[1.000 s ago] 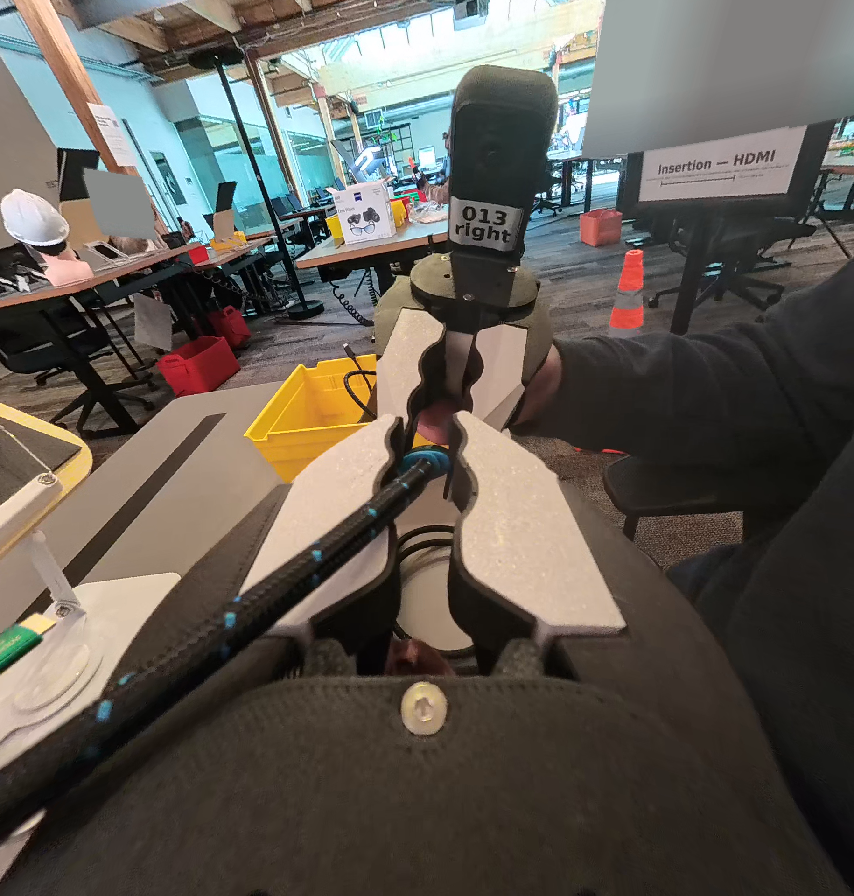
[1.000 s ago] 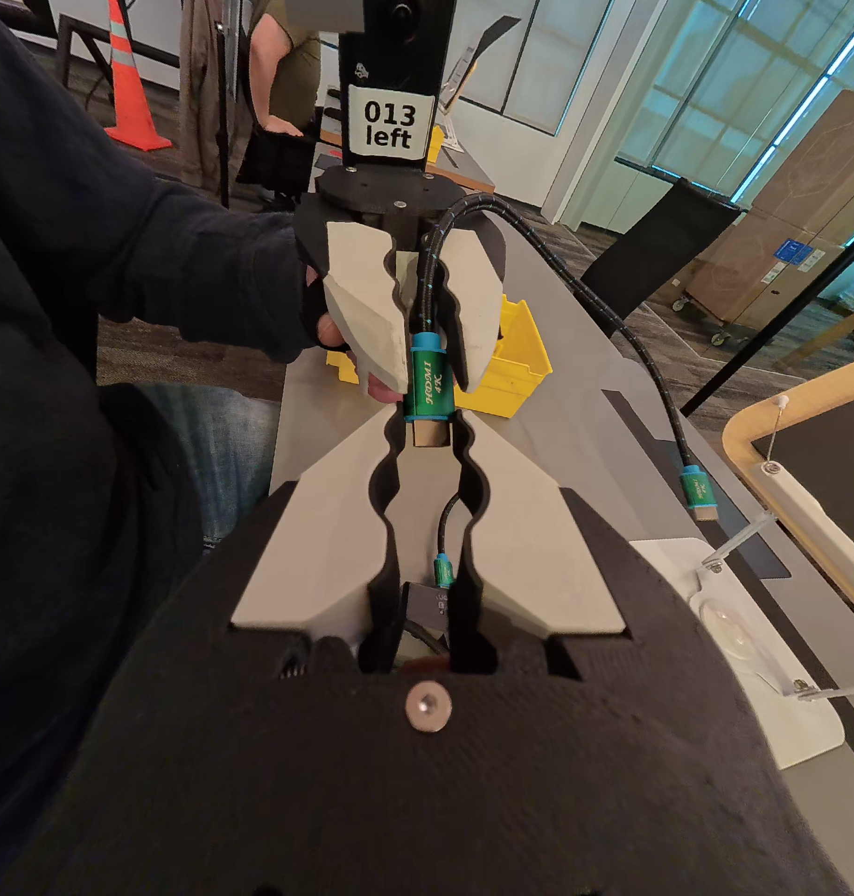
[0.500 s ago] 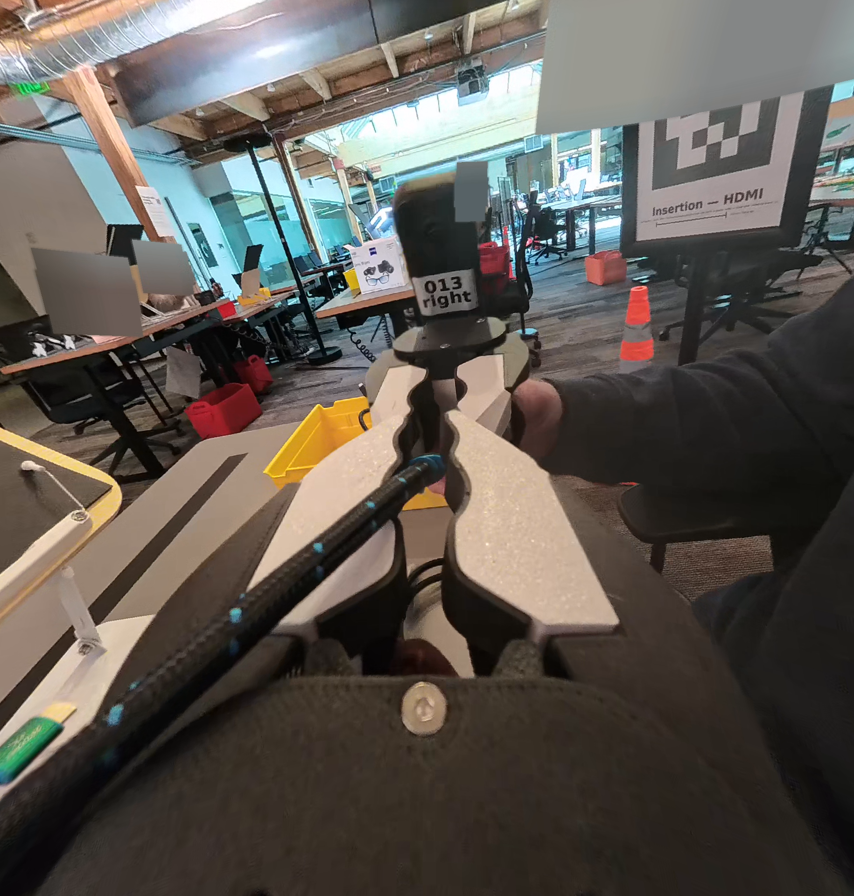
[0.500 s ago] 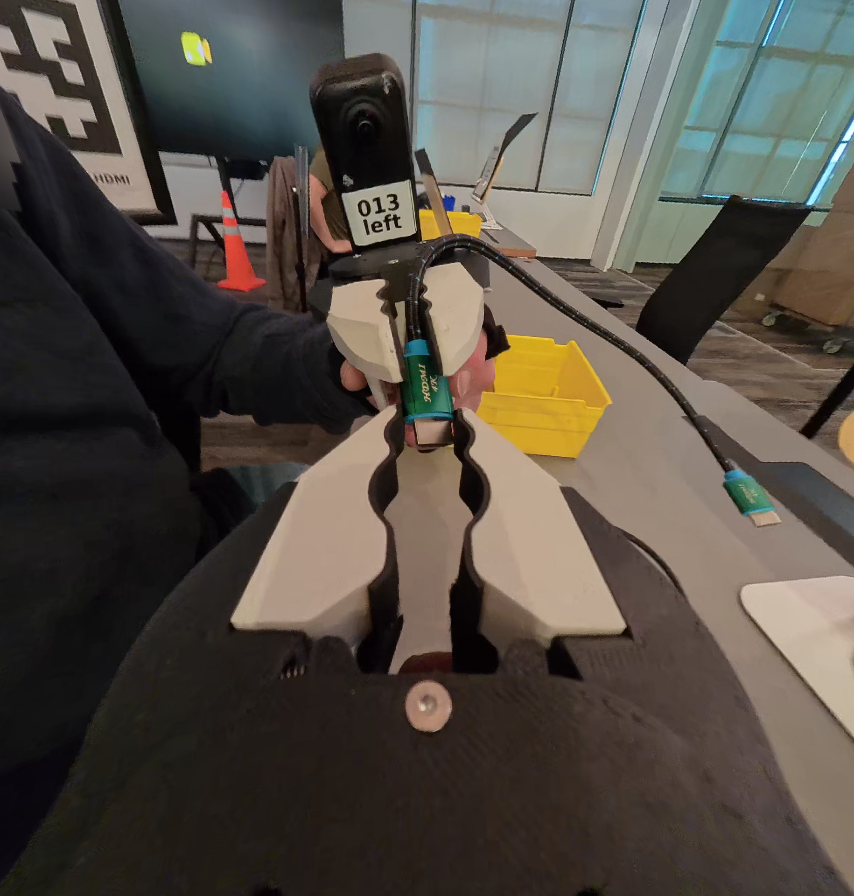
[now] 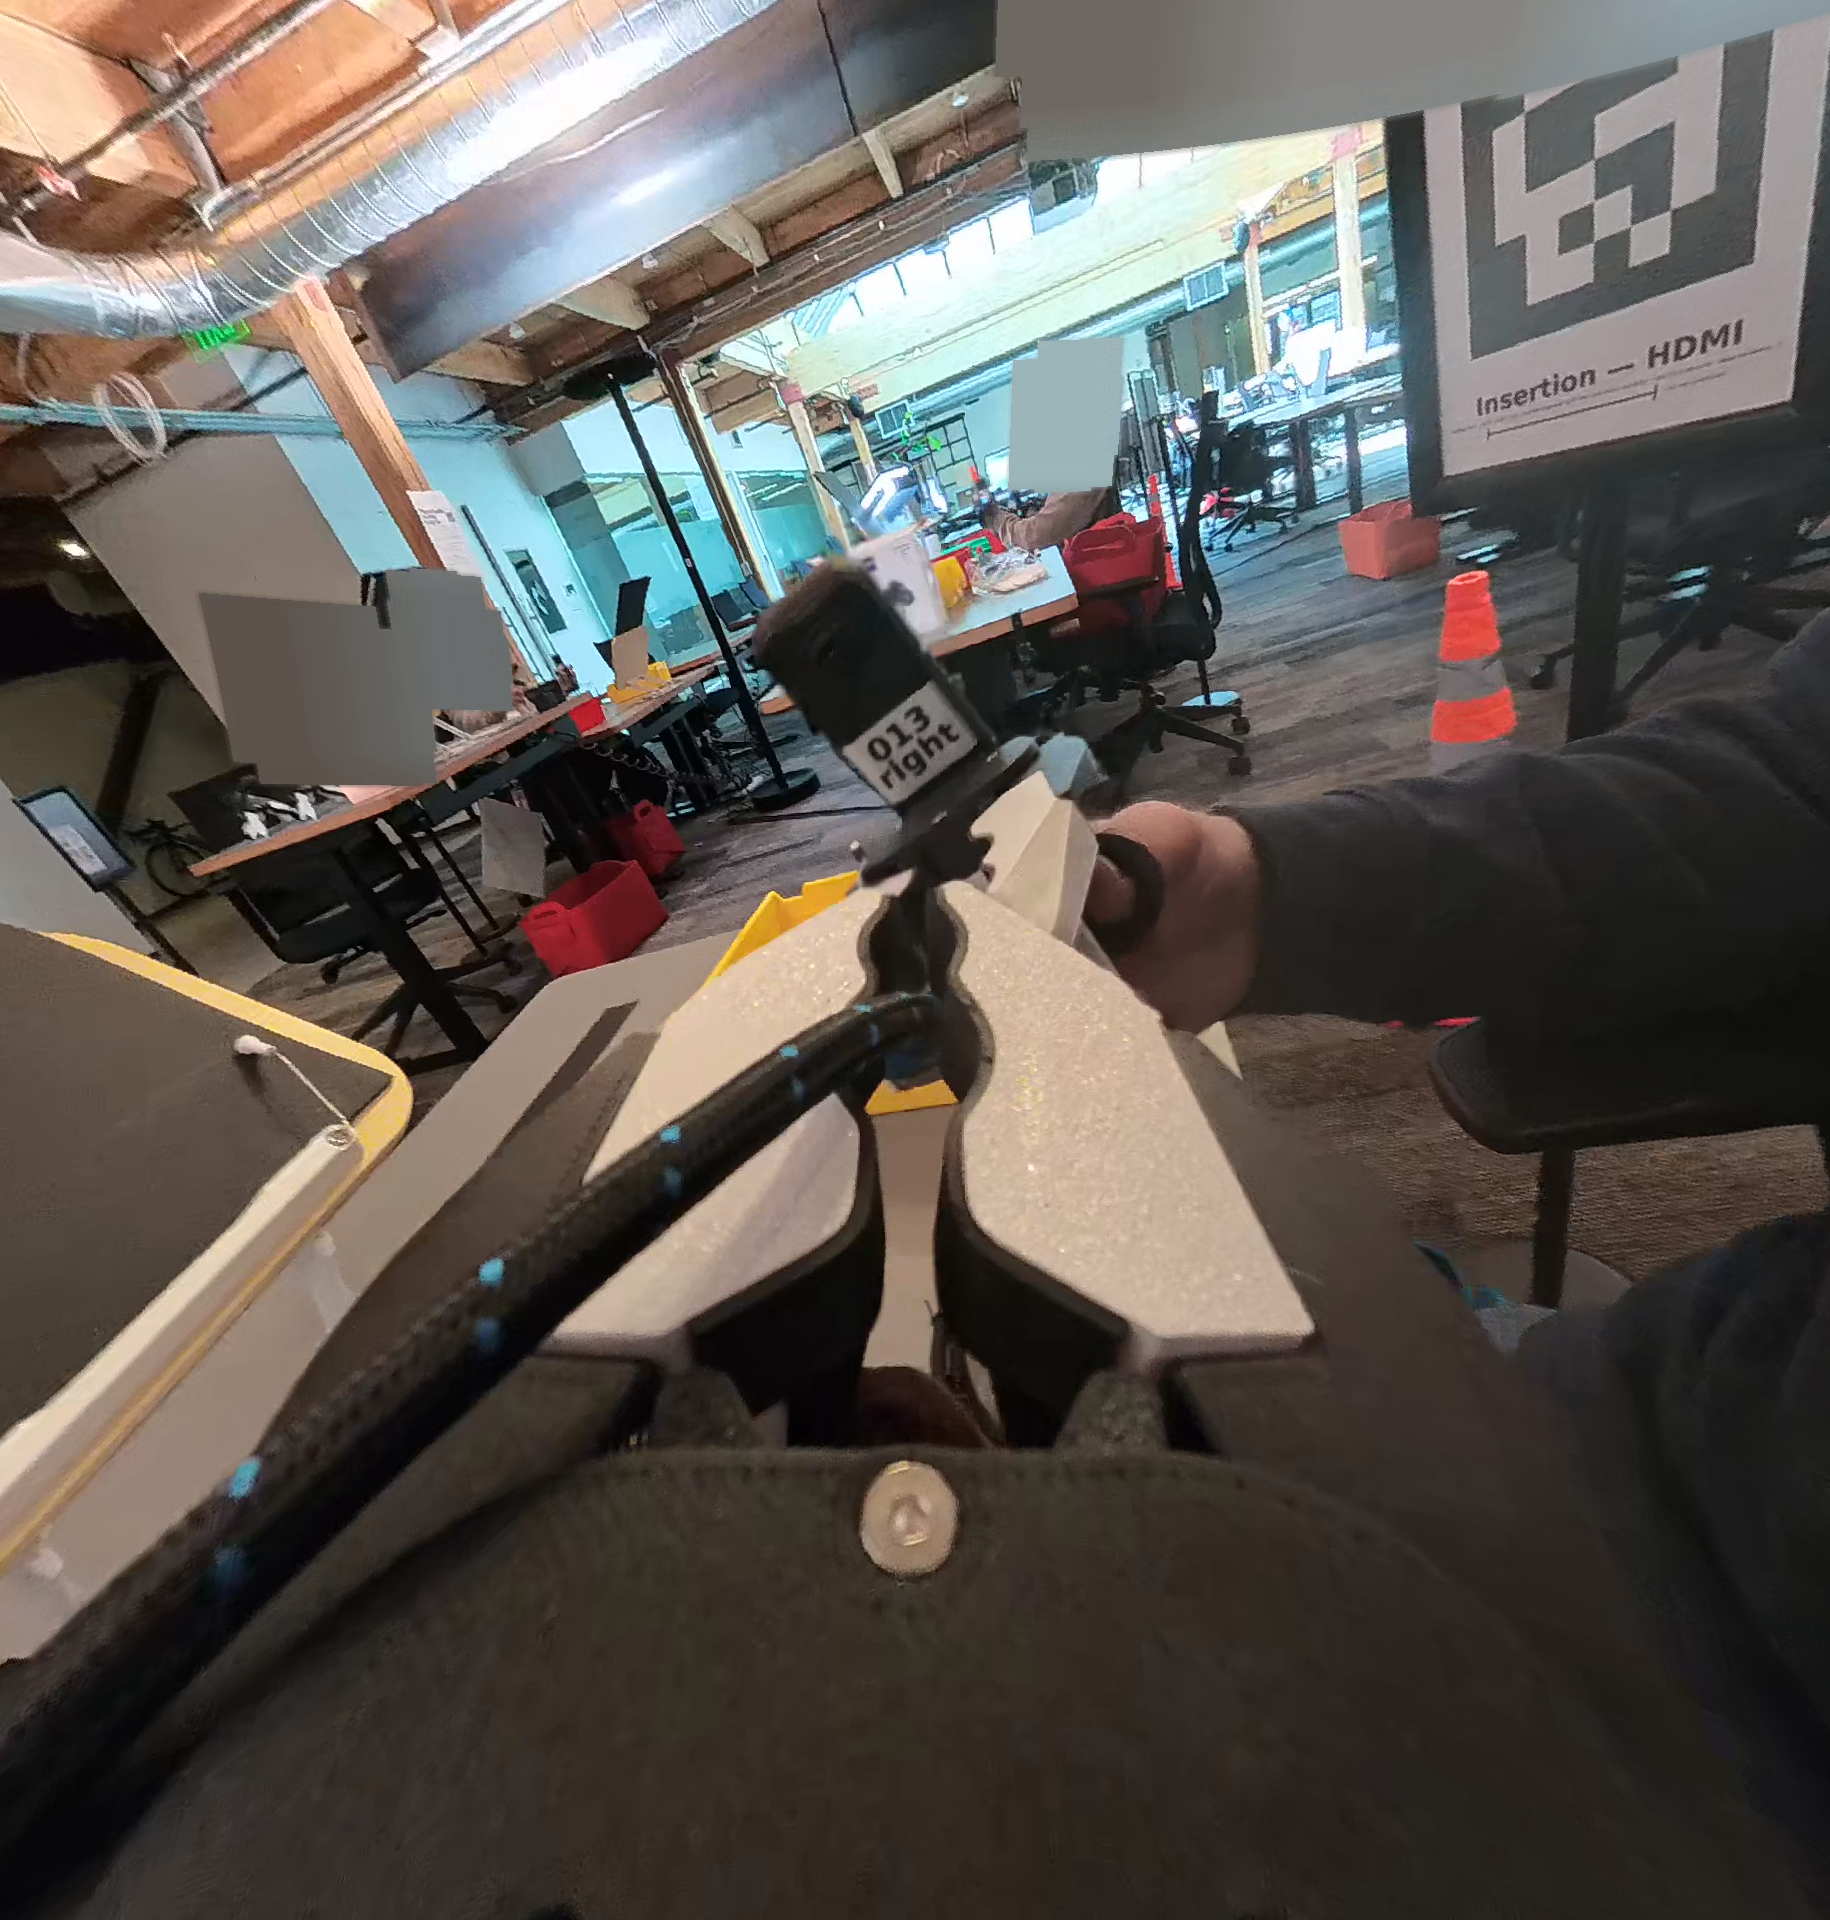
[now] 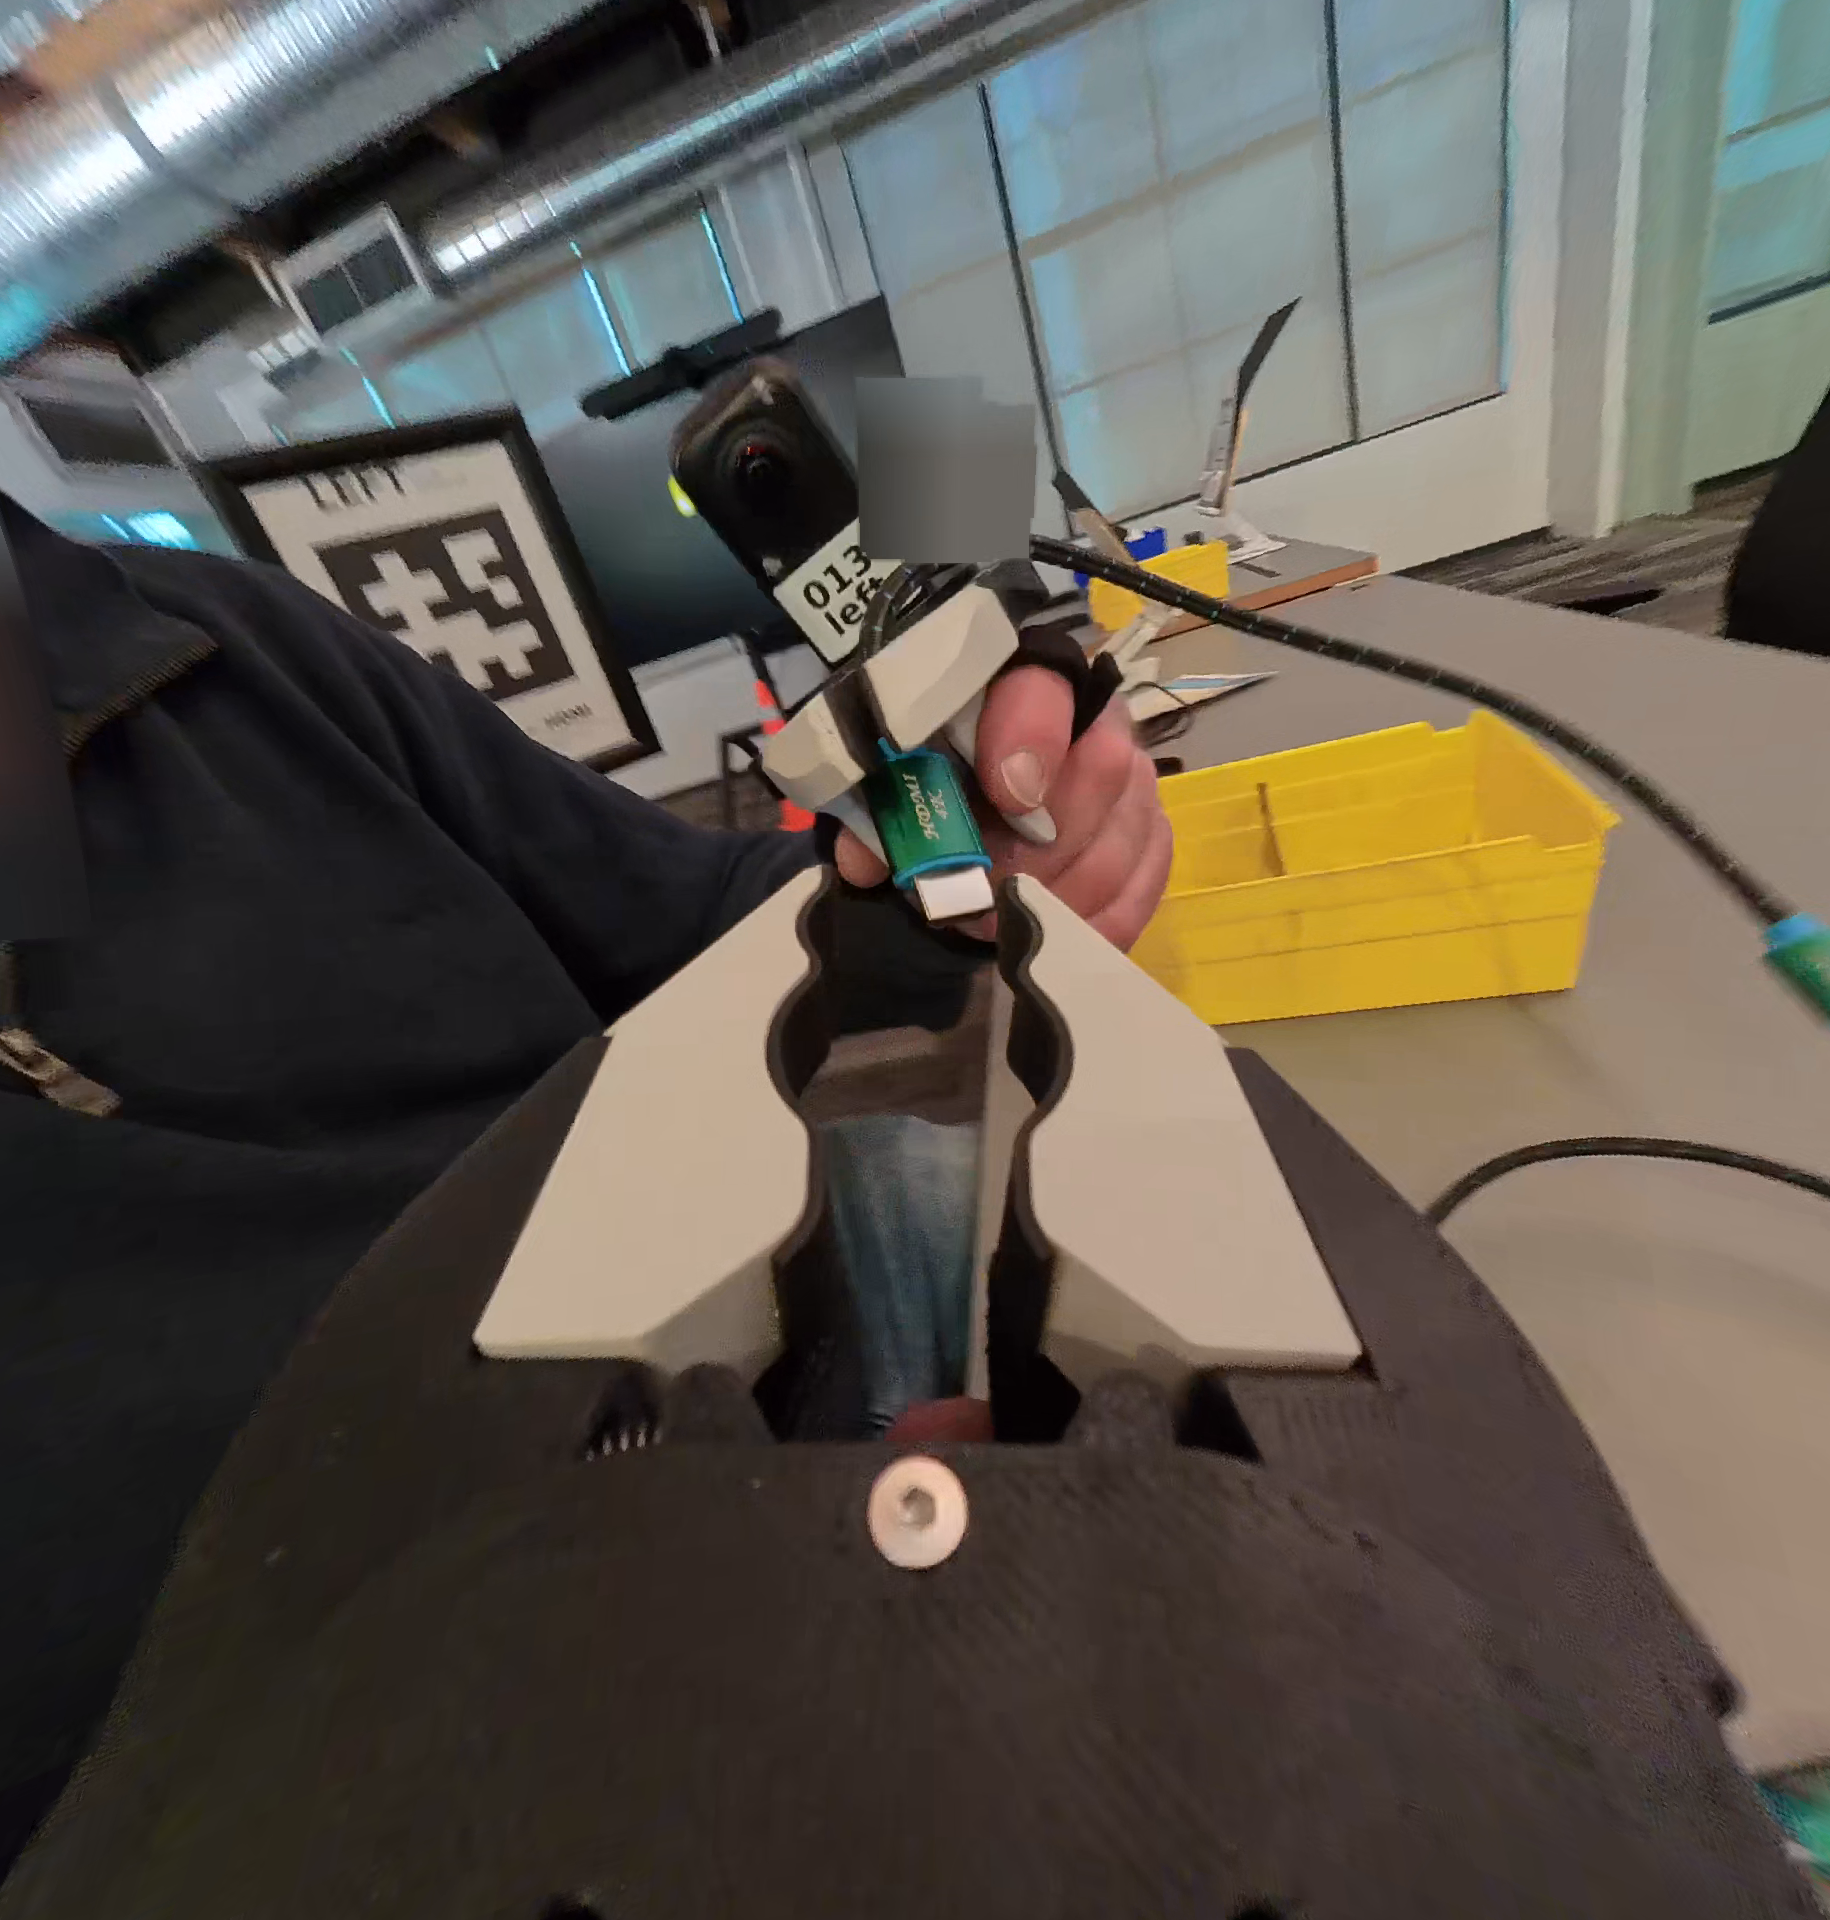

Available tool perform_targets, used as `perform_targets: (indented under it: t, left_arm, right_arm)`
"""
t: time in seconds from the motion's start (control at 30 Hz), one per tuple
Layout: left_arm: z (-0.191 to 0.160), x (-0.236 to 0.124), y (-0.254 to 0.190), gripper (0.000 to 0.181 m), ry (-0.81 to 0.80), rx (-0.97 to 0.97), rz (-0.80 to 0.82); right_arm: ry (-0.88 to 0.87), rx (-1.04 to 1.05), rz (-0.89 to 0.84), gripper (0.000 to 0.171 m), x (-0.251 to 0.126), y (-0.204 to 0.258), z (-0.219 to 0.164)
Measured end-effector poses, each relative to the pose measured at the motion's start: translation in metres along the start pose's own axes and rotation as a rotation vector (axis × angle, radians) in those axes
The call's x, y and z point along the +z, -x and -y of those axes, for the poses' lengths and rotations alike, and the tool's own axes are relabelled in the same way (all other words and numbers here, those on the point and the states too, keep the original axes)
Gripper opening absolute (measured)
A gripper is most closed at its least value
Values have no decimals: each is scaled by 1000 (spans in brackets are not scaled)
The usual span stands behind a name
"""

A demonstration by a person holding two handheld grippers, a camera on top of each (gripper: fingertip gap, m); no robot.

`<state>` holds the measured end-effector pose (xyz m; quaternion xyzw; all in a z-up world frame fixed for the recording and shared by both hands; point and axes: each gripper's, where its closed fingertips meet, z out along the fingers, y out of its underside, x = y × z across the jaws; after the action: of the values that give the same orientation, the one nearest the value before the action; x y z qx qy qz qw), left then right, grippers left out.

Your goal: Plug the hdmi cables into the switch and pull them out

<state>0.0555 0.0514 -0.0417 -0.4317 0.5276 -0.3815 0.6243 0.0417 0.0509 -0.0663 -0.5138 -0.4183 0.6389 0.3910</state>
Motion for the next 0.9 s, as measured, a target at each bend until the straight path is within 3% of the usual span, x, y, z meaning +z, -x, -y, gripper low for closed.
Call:
perform_targets:
  t: [0.27, 0.63, 0.9]
  left_arm:
    - [-1, 2, -11, 3, 96, 353, 54]
    - [7, 2, -18, 3, 91, 509, 77]
    - [9, 4, -25, 3, 125, 679, 103]
  right_arm:
    - [-91, 320, 207, 32, 5, 5, -2]
    - [-176, 422, 300, 17, 5, 6, 3]
    - [-188, 468, 311, 16, 9, 9, 7]
